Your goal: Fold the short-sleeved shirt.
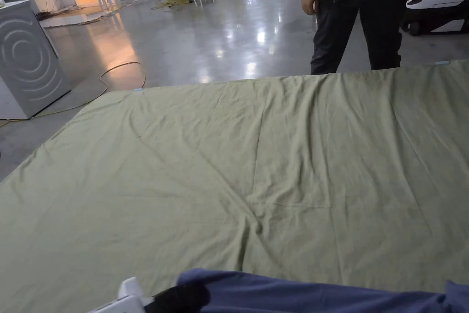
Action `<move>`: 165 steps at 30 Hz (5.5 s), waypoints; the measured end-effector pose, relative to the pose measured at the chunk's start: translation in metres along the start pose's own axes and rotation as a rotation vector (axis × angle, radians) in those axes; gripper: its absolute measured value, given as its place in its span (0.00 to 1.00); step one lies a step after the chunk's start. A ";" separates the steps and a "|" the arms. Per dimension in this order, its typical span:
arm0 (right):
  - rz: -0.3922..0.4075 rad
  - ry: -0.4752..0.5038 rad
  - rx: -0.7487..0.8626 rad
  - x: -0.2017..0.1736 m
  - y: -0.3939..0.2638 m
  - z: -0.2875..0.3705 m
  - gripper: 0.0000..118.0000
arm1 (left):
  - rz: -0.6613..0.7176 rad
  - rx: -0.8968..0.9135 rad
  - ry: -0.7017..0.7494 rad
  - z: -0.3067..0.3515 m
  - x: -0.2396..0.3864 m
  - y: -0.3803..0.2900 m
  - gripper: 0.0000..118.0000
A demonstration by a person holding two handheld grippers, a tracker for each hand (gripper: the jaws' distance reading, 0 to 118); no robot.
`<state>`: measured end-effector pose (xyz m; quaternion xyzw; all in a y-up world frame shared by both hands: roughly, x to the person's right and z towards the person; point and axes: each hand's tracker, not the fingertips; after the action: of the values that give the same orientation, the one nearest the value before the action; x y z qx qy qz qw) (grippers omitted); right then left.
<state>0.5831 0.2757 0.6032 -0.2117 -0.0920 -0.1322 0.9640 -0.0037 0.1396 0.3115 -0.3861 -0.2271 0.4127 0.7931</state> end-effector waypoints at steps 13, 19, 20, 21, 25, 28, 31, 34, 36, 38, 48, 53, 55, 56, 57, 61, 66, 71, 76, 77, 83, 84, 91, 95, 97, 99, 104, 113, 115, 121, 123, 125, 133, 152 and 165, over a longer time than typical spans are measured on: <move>-0.112 0.062 0.004 0.013 -0.011 -0.006 0.00 | -0.343 0.037 0.291 -0.006 0.112 -0.027 0.08; -0.103 -0.001 0.030 0.030 -0.011 0.019 0.00 | -0.401 -0.147 0.232 -0.114 0.139 -0.112 0.08; -0.107 -0.016 0.029 0.033 -0.012 0.022 0.00 | -0.433 -0.174 0.270 -0.127 0.139 -0.121 0.09; -0.111 -0.026 0.030 0.037 -0.013 0.025 0.00 | -0.485 -0.188 0.332 -0.140 0.140 -0.131 0.14; -0.133 -0.065 0.025 0.049 -0.021 0.033 0.00 | -0.614 -0.203 0.378 -0.161 0.136 -0.155 0.36; -0.151 -0.074 0.009 0.054 -0.026 0.033 0.00 | -0.589 -0.137 0.224 -0.129 0.155 -0.147 0.67; -0.170 -0.067 -0.004 0.056 -0.030 0.027 0.00 | -0.524 0.008 0.156 -0.089 0.160 -0.125 0.72; -0.169 -0.050 -0.014 0.053 -0.031 0.022 0.00 | -0.357 0.037 0.176 -0.076 0.142 -0.107 0.63; -0.167 -0.035 -0.016 0.049 -0.030 0.020 0.00 | -0.275 0.003 0.150 -0.089 0.124 -0.105 0.06; -0.162 -0.017 -0.014 0.044 -0.029 0.020 0.00 | -0.213 -0.054 0.183 -0.111 0.105 -0.115 0.01; -0.141 0.009 -0.016 0.030 -0.025 0.019 0.00 | -0.213 -0.157 0.110 -0.130 0.099 -0.138 0.05; -0.127 0.045 -0.023 0.024 -0.023 0.011 0.00 | -0.047 0.103 0.020 -0.051 0.072 -0.085 0.70; -0.121 0.059 -0.028 0.023 -0.024 0.010 0.00 | 0.032 0.147 0.025 -0.036 0.048 -0.072 0.85; -0.117 0.062 -0.032 0.022 -0.025 0.009 0.00 | 0.067 0.137 0.037 -0.036 0.039 -0.068 0.85; -0.113 0.065 -0.036 0.021 -0.025 0.008 0.00 | 0.109 0.104 0.066 -0.041 0.028 -0.067 0.85; -0.108 0.063 -0.051 0.019 -0.027 0.010 0.00 | 0.187 -0.006 0.042 -0.076 0.003 -0.082 0.59; -0.101 0.049 -0.046 0.020 -0.023 0.017 0.00 | 0.255 0.038 0.030 -0.080 0.003 -0.093 0.13; -0.095 0.045 -0.045 0.022 -0.018 0.018 0.00 | 0.135 0.086 0.010 -0.041 0.027 -0.080 0.12; -0.099 0.064 -0.037 0.022 -0.020 0.009 0.00 | -0.107 0.155 0.123 0.013 0.071 -0.044 0.12; -0.107 0.068 -0.032 0.022 -0.021 0.008 0.00 | -0.155 0.163 0.155 0.018 0.085 -0.042 0.12; -0.149 0.074 -0.046 0.026 -0.032 0.003 0.00 | -0.394 0.118 0.176 -0.027 0.171 -0.085 0.12; -0.150 0.069 -0.043 0.027 -0.033 0.007 0.00 | -0.405 0.084 0.145 -0.046 0.184 -0.100 0.12; -0.186 -0.010 -0.043 0.044 -0.046 0.033 0.00 | -0.433 -0.165 0.105 -0.178 0.221 -0.194 0.12; -0.188 -0.056 -0.054 0.052 -0.056 0.049 0.00 | -0.599 -0.287 0.167 -0.226 0.223 -0.226 0.44; -0.203 -0.063 -0.064 0.058 -0.062 0.054 0.00 | -0.588 -0.303 0.074 -0.211 0.231 -0.223 0.54; -0.215 -0.076 -0.068 0.061 -0.066 0.054 0.00 | -0.545 -0.208 -0.024 -0.176 0.244 -0.210 0.54; -0.191 -0.057 -0.043 0.060 -0.063 0.053 0.00 | -0.449 -0.108 -0.083 -0.143 0.245 -0.183 0.17; -0.267 -0.033 -0.053 0.057 -0.065 0.046 0.00 | -0.498 -0.432 0.085 -0.268 0.187 -0.241 0.01; -0.244 -0.022 -0.092 0.052 -0.067 0.038 0.00 | -0.543 -0.388 0.085 -0.270 0.196 -0.240 0.01; -0.134 0.135 -0.178 0.015 -0.061 -0.022 0.00 | -0.482 -0.299 -0.072 -0.218 0.230 -0.210 0.01; -0.124 0.195 -0.249 0.000 -0.055 -0.059 0.00 | -0.463 -0.221 -0.169 -0.175 0.238 -0.186 0.01; -0.104 0.257 -0.284 -0.018 -0.052 -0.097 0.00 | -0.488 -0.155 -0.132 -0.139 0.234 -0.166 0.01; 0.058 0.110 -0.659 -0.061 -0.067 -0.242 0.00 | -0.273 -0.055 -0.009 -0.065 0.138 -0.108 0.46; -0.010 0.166 -0.661 -0.050 -0.073 -0.249 0.00 | -0.219 -0.460 -0.028 -0.197 0.098 -0.125 0.30; -0.173 0.312 -0.430 -0.025 -0.043 -0.152 0.00 | -0.184 -0.171 0.069 -0.009 0.051 0.077 0.24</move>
<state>0.5655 0.1779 0.4785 -0.3799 0.0699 -0.2616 0.8845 -0.0064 0.2057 0.2464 -0.4436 -0.2686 0.3038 0.7993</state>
